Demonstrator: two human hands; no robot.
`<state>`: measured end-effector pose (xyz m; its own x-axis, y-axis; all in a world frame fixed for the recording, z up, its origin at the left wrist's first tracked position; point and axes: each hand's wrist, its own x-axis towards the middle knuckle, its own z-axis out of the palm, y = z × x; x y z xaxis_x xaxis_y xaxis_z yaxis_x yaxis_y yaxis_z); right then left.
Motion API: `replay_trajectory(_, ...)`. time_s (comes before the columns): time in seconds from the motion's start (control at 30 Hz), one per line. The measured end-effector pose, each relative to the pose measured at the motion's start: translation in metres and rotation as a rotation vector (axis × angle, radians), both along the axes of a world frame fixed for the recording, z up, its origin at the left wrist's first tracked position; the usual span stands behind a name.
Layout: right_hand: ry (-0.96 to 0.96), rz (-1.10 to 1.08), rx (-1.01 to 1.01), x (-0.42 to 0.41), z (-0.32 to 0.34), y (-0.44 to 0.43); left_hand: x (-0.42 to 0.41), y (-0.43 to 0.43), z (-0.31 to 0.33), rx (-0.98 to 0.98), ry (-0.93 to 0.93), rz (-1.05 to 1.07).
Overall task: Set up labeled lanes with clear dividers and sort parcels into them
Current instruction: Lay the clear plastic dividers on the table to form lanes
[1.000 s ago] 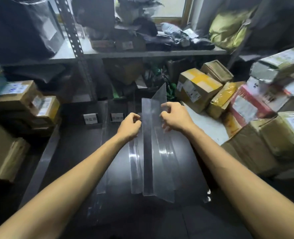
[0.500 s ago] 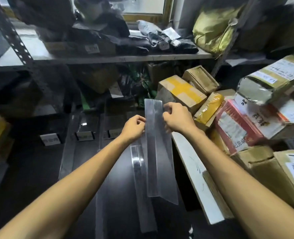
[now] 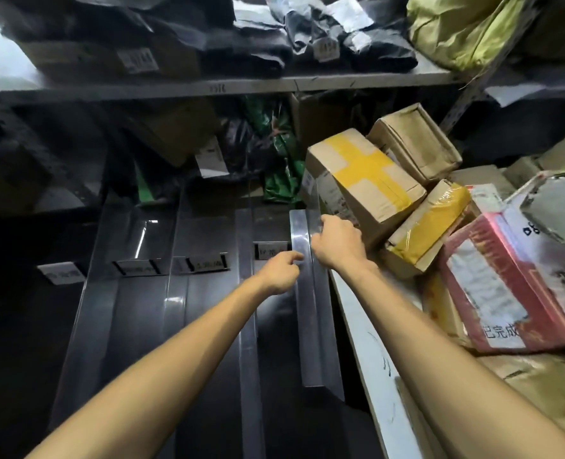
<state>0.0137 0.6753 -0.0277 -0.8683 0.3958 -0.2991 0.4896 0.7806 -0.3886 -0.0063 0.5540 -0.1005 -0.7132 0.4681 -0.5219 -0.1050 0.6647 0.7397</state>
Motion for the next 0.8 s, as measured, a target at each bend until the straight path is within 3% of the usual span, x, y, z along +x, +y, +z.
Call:
replay_trajectory(0.4, -0.058, -0.027, -0.033, -0.039, -0.049, 0.02, -0.034, 0.03, -0.055, -0.001, -0.115, 0.05)
replay_trajectory(0.8, -0.063, 0.05, 0.052, -0.066, -0.089, 0.019, -0.044, 0.044, -0.092, -0.086, -0.035, 0.009)
